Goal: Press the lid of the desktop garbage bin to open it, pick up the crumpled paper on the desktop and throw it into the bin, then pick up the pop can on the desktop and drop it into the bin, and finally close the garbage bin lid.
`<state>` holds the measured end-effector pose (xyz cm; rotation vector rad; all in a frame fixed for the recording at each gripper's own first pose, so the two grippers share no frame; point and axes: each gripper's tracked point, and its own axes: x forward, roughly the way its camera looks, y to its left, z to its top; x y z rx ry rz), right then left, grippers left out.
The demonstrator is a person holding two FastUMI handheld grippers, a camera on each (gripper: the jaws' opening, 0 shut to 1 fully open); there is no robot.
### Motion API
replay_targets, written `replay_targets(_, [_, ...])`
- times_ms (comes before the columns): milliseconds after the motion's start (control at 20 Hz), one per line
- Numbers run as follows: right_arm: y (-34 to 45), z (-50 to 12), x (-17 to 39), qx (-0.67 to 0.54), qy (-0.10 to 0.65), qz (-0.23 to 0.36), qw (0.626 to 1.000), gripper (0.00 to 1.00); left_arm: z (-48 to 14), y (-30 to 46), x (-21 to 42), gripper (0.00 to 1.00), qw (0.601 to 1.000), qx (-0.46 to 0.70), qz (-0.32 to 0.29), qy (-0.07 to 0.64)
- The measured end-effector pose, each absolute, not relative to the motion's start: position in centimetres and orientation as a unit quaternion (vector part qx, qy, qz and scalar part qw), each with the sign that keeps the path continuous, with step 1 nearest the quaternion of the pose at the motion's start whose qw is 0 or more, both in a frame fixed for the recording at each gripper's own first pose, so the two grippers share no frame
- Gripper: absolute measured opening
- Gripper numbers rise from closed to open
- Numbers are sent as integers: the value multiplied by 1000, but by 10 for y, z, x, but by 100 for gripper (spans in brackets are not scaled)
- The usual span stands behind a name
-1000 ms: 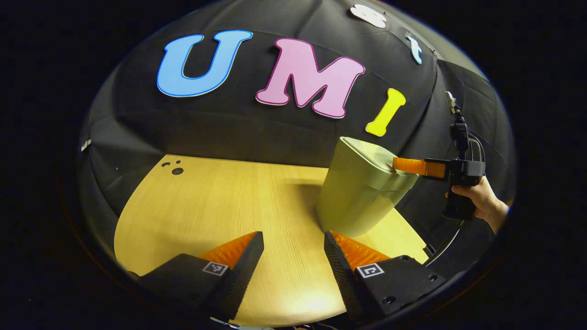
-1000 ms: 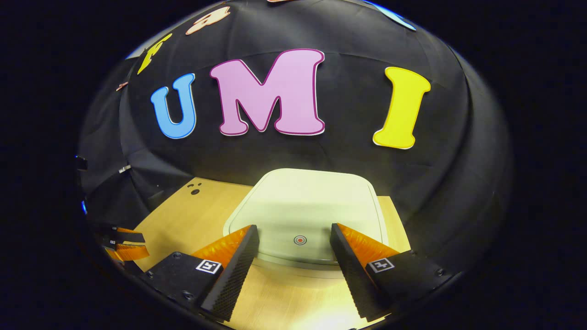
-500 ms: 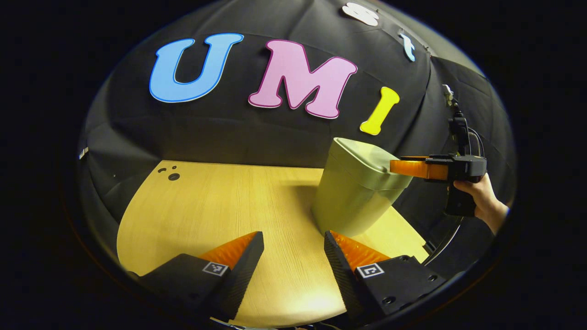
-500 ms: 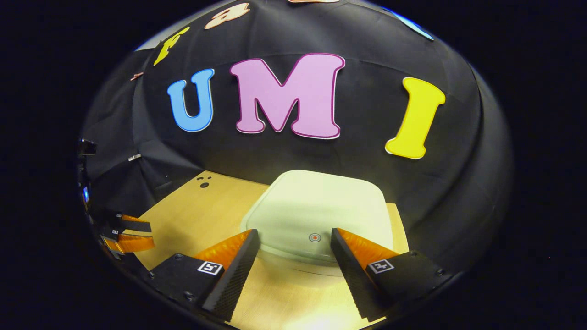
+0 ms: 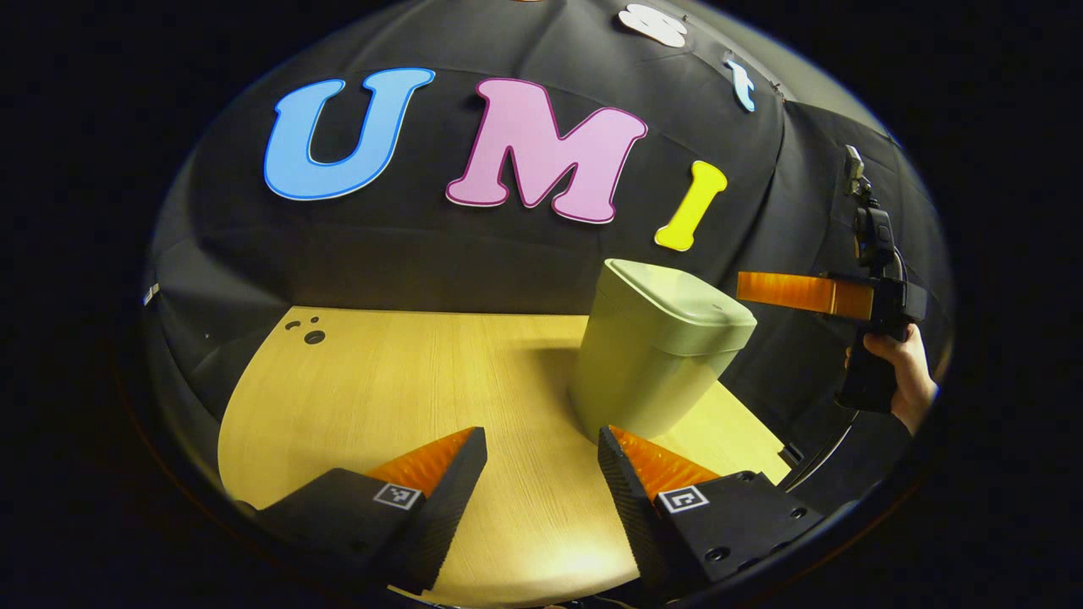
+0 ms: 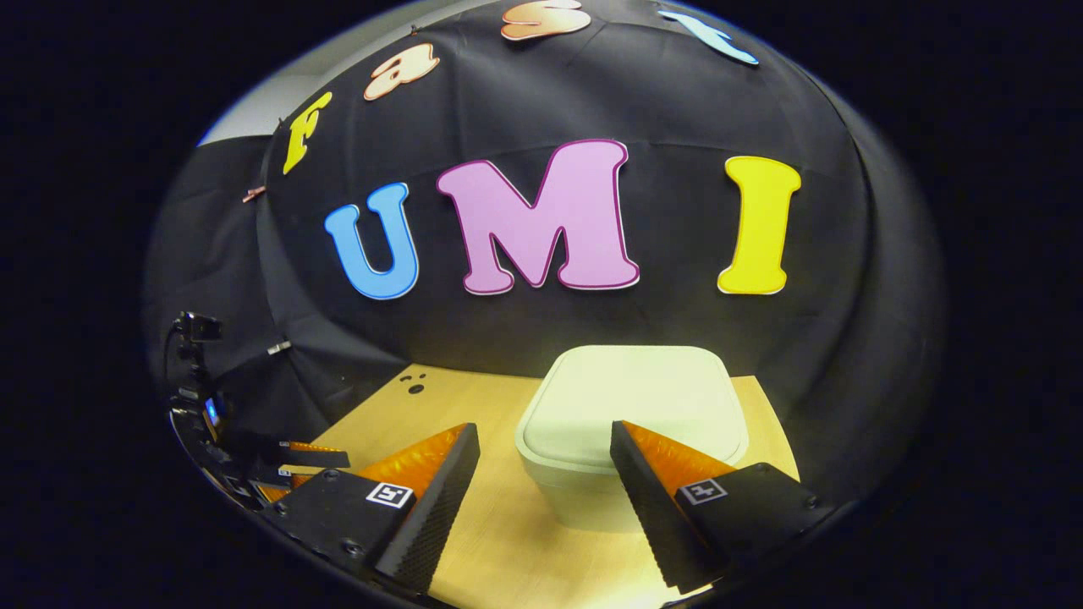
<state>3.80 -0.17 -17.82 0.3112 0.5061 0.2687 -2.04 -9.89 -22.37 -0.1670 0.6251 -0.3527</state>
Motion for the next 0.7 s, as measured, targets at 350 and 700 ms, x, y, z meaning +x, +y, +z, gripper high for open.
replay_targets(350, [-7, -160, 11, 164, 227, 125, 952, 98, -206, -104, -12, 86, 937, -87, -176, 288])
replay_targets(700, [-1, -185, -19, 160, 249, 116, 948, 98, -181, -104, 8, 86, 947, -88, -169, 258])
